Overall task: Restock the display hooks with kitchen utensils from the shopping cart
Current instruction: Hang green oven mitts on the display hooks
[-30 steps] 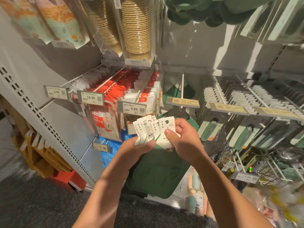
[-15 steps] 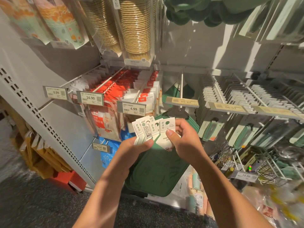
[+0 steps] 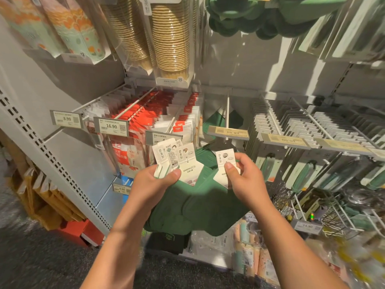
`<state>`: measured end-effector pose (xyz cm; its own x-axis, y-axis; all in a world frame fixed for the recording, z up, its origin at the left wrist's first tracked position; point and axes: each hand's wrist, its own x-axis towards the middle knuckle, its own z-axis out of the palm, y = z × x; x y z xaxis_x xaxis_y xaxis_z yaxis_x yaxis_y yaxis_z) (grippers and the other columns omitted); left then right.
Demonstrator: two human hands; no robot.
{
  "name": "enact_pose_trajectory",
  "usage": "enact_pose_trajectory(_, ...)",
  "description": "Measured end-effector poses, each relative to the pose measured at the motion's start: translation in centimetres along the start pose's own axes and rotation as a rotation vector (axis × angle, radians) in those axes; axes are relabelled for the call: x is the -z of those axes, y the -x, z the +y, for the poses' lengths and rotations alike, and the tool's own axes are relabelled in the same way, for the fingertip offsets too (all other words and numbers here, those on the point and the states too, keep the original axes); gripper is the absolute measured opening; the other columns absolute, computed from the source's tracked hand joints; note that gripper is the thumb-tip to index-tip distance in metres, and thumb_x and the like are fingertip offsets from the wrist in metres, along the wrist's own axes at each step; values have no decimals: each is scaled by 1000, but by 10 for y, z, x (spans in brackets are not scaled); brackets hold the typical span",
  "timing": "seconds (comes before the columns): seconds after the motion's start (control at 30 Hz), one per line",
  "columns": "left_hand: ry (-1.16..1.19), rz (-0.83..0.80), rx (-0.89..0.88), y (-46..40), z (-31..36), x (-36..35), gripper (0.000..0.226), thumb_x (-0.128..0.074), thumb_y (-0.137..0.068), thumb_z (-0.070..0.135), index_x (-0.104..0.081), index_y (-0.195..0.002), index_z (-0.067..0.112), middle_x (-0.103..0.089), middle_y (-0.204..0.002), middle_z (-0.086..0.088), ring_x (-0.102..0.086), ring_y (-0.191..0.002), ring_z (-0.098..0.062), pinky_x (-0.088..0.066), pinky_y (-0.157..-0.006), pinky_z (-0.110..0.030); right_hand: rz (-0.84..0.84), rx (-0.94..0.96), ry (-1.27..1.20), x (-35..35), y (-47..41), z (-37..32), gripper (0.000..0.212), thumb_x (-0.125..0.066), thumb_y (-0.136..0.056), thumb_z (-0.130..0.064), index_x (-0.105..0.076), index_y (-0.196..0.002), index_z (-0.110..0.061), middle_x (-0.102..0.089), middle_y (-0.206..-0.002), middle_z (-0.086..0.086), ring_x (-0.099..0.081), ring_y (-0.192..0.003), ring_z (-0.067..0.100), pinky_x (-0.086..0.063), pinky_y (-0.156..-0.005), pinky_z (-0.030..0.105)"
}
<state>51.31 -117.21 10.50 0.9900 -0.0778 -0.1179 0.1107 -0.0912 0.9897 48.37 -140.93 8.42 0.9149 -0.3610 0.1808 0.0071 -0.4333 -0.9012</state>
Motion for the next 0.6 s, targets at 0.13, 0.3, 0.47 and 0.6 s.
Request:
enact_pose_trajectory(0.13, 13, 16, -18, -5, 5, 4, 12, -78, -91, 15, -80, -102, 21, -80, -97, 13, -75, -89, -1, -56, -76, -22, 33, -17, 34, 3, -11, -1, 20, -61, -102, -21, -65, -121, -26, -73, -101, -11, -67, -86, 1, -48, -68, 18)
enact_pose_trajectory(0.3, -53, -4, -26, -9, 8, 10, 12, -81, -89, 16, -79, -98, 24, -80, -98, 12, -76, -94, -7, -58, -91, -35, 70, 28, 209, 4, -27, -2, 29, -63, -101, -29, -66, -127, -18, -75, -110, 3, -66, -99, 25, -52, -87, 37)
enact_pose_trajectory(0.47, -170, -17, -56, -11, 9, 20, 15, -86, -85, 21, -81, -99, 26, -81, -97, 11, -77, -95, -14, -58, -97, -48, 91, 0, 258, -6, -39, 0, 24, -62, -101, -33, -68, -115, -14, -74, -104, 7, -64, -95, 31, -50, -82, 39)
enact_pose_trajectory(0.6, -180, -22, -69, -10, 14, 32, 16, -84, -86, 17, -81, -98, 27, -80, -96, 12, -77, -92, -9, -58, -92, -38, 136, -14, 222, -10, -38, 4, 23, -61, -102, -34, -67, -111, -14, -72, -99, 5, -64, -93, 30, -50, -80, 40)
